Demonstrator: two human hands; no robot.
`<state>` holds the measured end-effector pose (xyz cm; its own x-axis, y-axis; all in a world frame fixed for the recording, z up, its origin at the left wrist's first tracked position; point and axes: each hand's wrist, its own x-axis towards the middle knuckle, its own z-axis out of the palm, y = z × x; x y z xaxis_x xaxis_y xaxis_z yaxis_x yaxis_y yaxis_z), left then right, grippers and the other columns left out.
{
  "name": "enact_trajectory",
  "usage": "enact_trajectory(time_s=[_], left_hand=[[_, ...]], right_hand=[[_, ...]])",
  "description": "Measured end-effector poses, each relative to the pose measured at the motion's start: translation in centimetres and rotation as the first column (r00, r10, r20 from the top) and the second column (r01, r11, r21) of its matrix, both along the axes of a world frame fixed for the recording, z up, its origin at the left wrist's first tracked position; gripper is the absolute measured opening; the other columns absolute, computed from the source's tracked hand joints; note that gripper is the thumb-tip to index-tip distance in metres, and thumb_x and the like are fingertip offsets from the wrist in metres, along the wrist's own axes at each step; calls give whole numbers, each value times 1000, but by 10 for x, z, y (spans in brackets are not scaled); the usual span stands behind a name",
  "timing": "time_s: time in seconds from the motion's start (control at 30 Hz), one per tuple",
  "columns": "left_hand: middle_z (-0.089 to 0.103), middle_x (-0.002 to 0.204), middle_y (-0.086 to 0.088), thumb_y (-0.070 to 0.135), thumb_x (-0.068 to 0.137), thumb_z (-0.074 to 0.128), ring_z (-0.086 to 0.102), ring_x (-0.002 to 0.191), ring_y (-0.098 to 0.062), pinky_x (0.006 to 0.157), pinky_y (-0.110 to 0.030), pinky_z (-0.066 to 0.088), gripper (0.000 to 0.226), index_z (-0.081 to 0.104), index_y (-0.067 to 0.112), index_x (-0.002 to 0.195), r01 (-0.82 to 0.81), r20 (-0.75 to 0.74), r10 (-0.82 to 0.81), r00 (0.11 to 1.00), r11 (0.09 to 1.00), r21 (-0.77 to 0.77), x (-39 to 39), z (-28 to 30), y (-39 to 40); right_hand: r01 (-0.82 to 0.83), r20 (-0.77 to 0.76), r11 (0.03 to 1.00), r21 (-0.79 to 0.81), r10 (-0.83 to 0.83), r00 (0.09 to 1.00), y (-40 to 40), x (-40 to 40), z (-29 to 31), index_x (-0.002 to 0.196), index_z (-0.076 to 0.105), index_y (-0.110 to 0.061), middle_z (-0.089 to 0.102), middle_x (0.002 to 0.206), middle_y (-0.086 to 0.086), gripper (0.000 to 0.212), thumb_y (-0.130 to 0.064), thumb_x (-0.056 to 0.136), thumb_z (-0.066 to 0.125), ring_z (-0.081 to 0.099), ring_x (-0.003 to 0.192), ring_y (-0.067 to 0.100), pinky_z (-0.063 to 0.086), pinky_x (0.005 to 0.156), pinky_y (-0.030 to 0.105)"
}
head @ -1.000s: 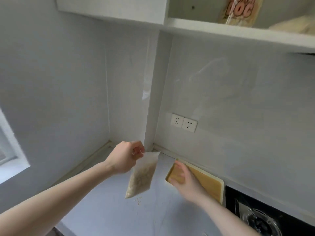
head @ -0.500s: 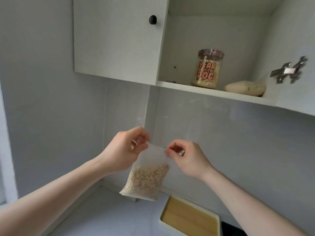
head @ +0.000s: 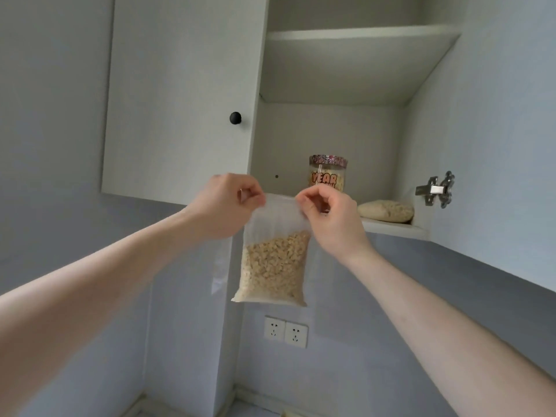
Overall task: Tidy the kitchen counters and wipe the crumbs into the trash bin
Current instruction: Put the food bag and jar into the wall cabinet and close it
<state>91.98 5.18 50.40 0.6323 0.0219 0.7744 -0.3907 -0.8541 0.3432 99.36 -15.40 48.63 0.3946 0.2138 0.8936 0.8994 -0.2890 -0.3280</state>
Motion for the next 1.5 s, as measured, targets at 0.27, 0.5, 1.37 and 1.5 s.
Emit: enact_trajectory(time_s=[0.27, 0.5, 1.37, 1.5], left_hand=[[54, 65, 13, 28, 96, 60, 49, 60, -5, 53, -22, 34, 16, 66, 27, 81, -88, 80, 83, 993, 994, 58, 30, 71, -15], [63, 91, 10, 44, 97, 58, 57, 79, -7, 64, -25, 45, 24, 65, 22, 105, 24, 82, -10, 997, 986, -164, 58, 99, -31], [67, 98, 7, 60, 85, 47, 62, 95, -19, 94, -41, 52, 37, 61, 33, 106, -138, -412, 126, 902, 990, 1, 193, 20, -32], [67, 97, 7, 61, 81, 44, 62, 96, -20, 94, -41, 52, 38, 62, 35, 102, -151, -397, 153, 905, 988, 36, 193, 18, -31]], right_hand=[[71, -44, 997, 25, -69, 997, -5, 24, 33, 76, 68, -19, 65, 69, -6, 28, -37, 96, 63, 51, 62, 6, 42, 64, 25], [158, -206, 906, 391, -81, 975, 8, 54, 93, 82, 69, -17, 65, 72, -9, 23, -30, 99, 59, 59, 69, 10, 47, 72, 27], [488, -264, 650, 583, -416, 870, -55, 181, 90, 89, 57, -26, 64, 84, -4, 16, -32, 103, 51, 60, 78, 20, 37, 65, 28], [531, -278, 684, 500, -453, 847, -55, 186, 85, 97, 59, -26, 66, 90, -5, 16, -36, 103, 48, 65, 80, 20, 44, 59, 26]])
